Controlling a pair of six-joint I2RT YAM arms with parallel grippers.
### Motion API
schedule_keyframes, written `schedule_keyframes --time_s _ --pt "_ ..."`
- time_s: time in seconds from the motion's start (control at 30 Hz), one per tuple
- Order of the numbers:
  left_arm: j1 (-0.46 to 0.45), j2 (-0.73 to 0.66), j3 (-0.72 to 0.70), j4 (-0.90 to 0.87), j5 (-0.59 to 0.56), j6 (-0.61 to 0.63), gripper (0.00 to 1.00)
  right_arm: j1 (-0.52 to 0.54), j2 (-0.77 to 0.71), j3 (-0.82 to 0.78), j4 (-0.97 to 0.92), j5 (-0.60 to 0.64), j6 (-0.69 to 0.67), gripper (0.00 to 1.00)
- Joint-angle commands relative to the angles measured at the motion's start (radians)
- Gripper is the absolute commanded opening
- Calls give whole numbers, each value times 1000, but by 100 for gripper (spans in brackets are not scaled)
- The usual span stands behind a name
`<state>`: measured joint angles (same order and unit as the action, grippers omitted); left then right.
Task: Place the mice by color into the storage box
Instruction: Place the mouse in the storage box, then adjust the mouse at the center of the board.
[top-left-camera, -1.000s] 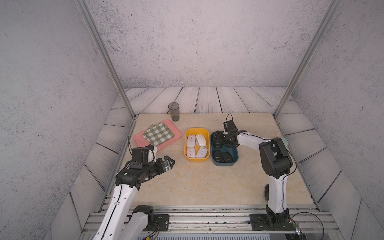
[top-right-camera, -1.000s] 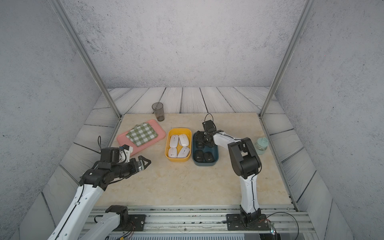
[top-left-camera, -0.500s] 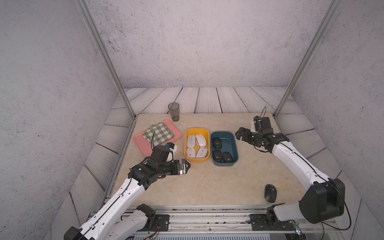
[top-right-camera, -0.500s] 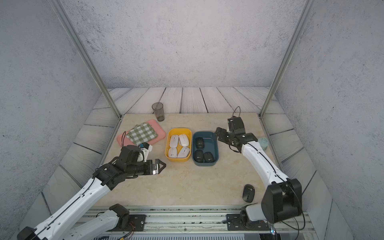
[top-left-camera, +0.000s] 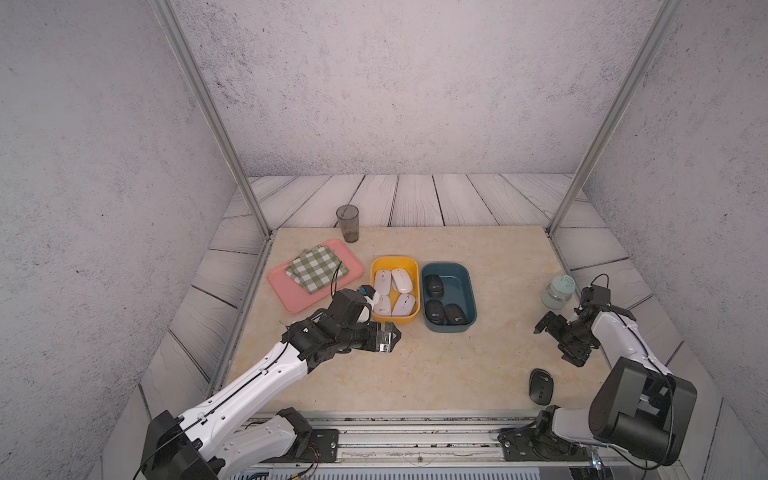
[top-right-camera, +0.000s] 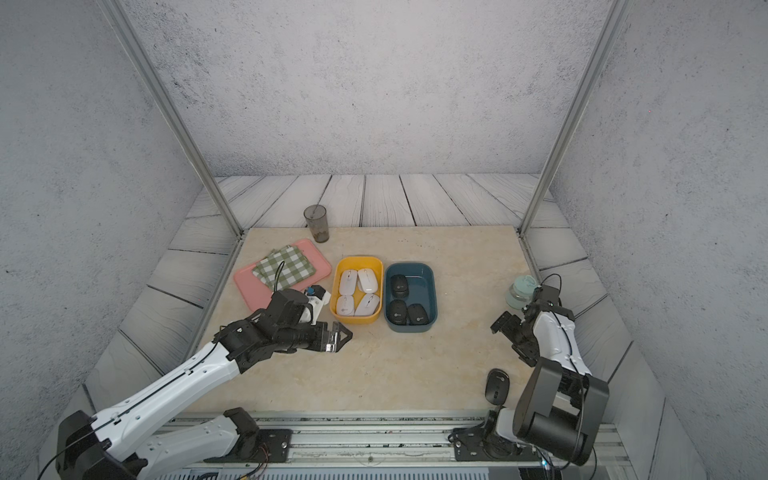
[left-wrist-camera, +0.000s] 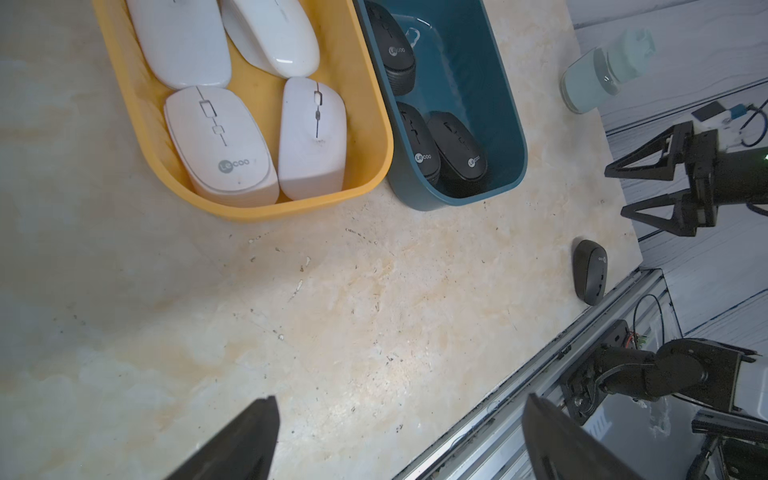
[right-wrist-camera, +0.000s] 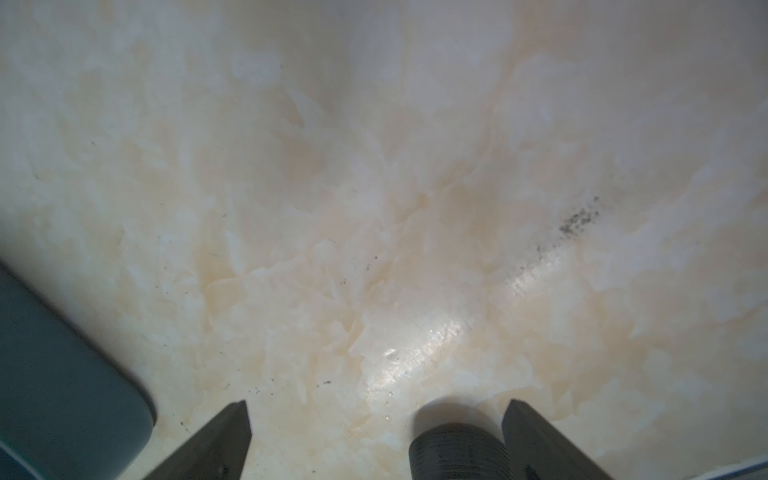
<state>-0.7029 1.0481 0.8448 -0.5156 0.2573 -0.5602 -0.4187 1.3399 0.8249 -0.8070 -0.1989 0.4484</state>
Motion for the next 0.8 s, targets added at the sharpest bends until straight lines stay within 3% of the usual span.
schedule_keyframes --time_s 0.0,0.23,0.57,0.77 --pt "-4 -15 -12 26 -3 17 98 -9 22 -58 -13 -65 19 99" --pt "-4 -46 -74 63 7 6 98 4 -9 -172 19 -138 102 99" --pt "-4 -49 -95 90 26 -15 98 77 -66 -225 4 -119 152 99" --pt "-4 -53 -98 92 25 -25 98 209 -63 -257 61 -176 262 99"
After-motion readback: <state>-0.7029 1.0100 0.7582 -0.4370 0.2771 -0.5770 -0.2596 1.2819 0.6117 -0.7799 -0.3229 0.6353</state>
